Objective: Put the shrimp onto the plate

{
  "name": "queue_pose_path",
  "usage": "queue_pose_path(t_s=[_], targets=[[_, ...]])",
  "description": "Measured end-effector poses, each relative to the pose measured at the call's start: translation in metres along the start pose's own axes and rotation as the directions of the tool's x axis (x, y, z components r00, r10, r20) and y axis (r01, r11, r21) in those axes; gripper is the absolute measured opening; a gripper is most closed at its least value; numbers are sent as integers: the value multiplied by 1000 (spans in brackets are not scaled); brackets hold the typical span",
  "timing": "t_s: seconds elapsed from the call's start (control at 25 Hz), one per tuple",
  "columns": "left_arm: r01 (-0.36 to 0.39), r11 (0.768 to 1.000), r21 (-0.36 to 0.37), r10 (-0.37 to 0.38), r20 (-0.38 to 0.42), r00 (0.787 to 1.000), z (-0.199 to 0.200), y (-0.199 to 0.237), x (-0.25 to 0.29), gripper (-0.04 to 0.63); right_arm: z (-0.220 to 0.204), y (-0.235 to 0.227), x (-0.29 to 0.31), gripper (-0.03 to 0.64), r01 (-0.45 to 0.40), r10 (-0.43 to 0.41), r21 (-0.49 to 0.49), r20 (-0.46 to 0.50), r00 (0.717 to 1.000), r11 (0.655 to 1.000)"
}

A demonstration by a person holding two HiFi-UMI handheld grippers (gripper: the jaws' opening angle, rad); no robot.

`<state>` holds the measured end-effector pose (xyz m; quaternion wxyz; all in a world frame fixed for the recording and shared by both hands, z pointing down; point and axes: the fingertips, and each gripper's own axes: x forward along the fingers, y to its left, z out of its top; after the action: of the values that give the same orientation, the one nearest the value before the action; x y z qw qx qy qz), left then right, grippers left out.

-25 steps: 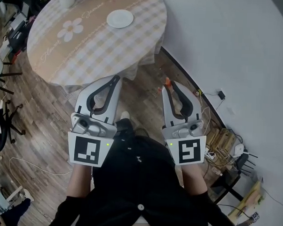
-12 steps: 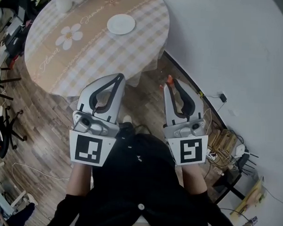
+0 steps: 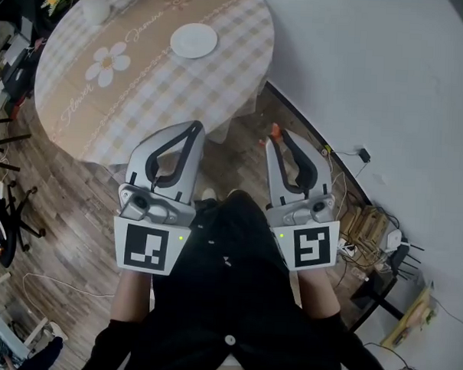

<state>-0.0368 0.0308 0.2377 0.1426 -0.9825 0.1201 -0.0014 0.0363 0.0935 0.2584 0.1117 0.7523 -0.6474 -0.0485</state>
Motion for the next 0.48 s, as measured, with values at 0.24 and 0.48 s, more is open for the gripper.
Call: queue_pose_path(t_s=[0.24,0.48], targets=[[-31,999,4,32,-18,999,-7,9,-4,2,2,3,11,46,-31,31,-13,3,1000,999],[-79,997,13,79,-40,996,-11,20,1,2,1,-2,26,46,-73,73,-9,17,997,997]])
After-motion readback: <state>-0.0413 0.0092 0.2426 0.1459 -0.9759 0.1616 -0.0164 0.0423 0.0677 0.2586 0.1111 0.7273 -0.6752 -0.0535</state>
